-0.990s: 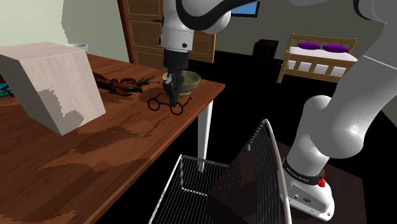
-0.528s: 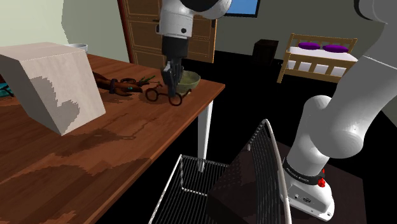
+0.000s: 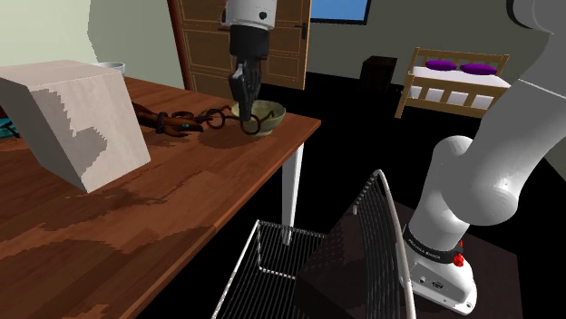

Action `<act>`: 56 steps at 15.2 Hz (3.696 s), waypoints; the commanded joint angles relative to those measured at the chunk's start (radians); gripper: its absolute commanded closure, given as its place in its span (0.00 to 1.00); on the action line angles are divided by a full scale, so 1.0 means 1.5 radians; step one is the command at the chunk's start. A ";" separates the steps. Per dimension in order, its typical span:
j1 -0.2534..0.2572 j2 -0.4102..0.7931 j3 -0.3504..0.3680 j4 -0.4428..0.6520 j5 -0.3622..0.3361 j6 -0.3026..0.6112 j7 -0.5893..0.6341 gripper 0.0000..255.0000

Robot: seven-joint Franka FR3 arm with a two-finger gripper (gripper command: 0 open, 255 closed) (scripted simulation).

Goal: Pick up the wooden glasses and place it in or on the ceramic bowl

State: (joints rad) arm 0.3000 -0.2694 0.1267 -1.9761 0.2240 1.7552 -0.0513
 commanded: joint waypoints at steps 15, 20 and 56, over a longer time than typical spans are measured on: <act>-0.070 0.100 -0.106 0.170 -0.023 -0.103 -0.153 1.00; -0.104 0.170 -0.147 0.264 -0.022 -0.141 -0.222 1.00; -0.124 0.193 -0.167 0.210 -0.020 -0.072 -0.276 0.00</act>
State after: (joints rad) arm 0.1168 0.0184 -0.1210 -1.6903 0.1939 1.6753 -0.4658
